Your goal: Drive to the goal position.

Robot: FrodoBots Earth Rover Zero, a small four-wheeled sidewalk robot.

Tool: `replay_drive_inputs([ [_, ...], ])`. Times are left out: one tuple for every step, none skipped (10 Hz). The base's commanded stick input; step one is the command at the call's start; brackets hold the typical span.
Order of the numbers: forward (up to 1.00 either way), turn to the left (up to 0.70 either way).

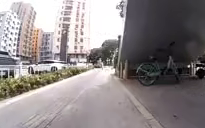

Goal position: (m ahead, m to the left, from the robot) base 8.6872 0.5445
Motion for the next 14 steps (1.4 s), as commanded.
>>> replay_drive_inputs([
  [0.45,0.0],
  [0.45,0.0],
  [0.45,0.0],
  [0.45,0.0],
  [0.45,0.0],
  [0.45,0.0],
  [0.45,0.0],
  [0.45,0.0],
  [0.45,0.0],
  [0.45,0.0],
  [0.45,0.0],
  [0.45,0.0],
  [0.45,0.0],
  [0.45,0.0],
])
